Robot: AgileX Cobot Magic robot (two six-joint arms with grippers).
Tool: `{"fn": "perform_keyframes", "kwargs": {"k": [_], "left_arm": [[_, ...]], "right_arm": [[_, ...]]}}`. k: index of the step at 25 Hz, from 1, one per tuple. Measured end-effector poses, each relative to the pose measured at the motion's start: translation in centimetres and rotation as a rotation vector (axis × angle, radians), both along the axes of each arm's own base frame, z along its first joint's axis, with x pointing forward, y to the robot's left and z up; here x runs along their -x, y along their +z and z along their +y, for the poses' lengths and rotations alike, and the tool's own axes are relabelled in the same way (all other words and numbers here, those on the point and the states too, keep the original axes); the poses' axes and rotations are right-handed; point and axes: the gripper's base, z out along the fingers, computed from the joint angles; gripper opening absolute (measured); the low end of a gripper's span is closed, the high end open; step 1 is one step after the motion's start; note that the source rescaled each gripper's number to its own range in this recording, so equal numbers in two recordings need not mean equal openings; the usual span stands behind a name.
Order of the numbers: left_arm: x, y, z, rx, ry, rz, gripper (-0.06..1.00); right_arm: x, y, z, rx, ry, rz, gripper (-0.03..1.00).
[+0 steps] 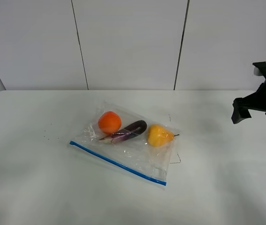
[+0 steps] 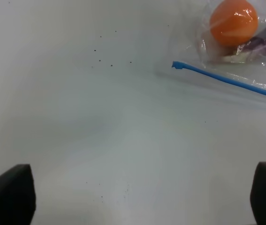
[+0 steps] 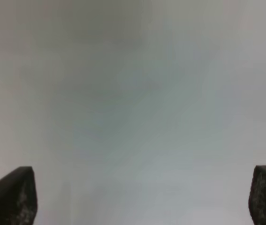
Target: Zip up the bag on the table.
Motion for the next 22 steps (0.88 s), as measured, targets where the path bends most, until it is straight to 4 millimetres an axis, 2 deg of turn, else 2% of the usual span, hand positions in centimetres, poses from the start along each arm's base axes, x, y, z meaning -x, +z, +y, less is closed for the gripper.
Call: {"fn": "perform_keyframes", "kwargs": {"k": [3,6,10,15,22], "left_arm": [[0.0,0.0,0.0,0.000,0.000,0.000,1.00],[0.0,0.0,0.0,0.000,0.000,0.000,1.00],[0.0,0.0,0.0,0.000,0.000,0.000,1.00],[0.0,0.0,0.0,0.000,0.000,0.000,1.00],[0.0,0.0,0.0,0.000,0.000,0.000,1.00]], "right_arm": [[1.4,0.8,-0.1,0.027,0.012,-0.020,1.00],[3.6,0.7,-0.1,0.042,0.018,-0.023,1.00],[7.5,1.0,0.3,0.034,0.013,-0.051,1.00],[12.3,2.4,0.6,0.041,0.011,-0.156,1.00],[17.6,3.9,1.1,0.025,0.001,-0.260,1.00]]}}
